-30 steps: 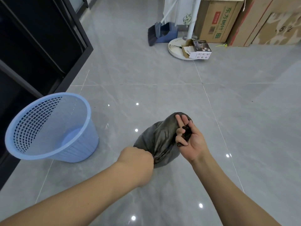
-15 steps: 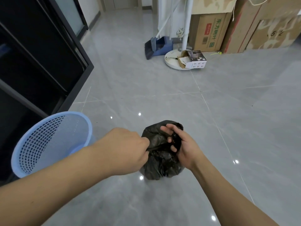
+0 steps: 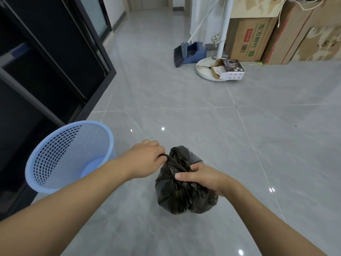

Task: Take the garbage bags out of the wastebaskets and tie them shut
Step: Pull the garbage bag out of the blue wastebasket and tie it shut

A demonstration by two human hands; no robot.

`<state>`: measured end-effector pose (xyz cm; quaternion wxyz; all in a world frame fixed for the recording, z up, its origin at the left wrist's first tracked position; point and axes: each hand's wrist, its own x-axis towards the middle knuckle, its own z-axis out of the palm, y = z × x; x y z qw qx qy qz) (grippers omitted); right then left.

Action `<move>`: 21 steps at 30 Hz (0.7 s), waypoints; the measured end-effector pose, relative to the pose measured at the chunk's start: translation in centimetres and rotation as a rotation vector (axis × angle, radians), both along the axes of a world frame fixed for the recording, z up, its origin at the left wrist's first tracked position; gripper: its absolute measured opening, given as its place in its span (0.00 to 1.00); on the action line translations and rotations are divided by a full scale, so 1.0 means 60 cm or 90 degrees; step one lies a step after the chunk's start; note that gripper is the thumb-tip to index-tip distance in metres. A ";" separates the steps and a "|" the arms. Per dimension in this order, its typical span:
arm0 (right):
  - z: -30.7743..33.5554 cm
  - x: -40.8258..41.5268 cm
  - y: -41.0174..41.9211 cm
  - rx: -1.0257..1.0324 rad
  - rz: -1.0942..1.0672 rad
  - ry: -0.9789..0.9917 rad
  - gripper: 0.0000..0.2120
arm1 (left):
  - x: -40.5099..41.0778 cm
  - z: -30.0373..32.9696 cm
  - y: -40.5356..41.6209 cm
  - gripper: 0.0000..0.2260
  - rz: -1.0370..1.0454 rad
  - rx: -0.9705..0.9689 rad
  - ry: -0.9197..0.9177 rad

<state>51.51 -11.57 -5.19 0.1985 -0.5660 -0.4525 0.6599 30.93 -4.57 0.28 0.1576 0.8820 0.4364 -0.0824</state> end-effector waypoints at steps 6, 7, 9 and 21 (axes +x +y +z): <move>0.013 0.006 0.015 -0.042 0.053 -0.079 0.07 | 0.007 -0.043 0.010 0.08 0.085 -0.070 -0.157; 0.018 0.006 0.017 -0.053 0.062 -0.084 0.08 | 0.008 -0.047 0.011 0.08 0.096 -0.076 -0.184; 0.023 0.010 0.023 -0.109 0.062 -0.051 0.17 | 0.009 -0.053 0.012 0.09 0.117 -0.086 -0.245; 0.096 0.004 0.056 0.190 0.284 -0.558 0.05 | 0.034 -0.052 0.009 0.07 0.275 -0.235 -0.622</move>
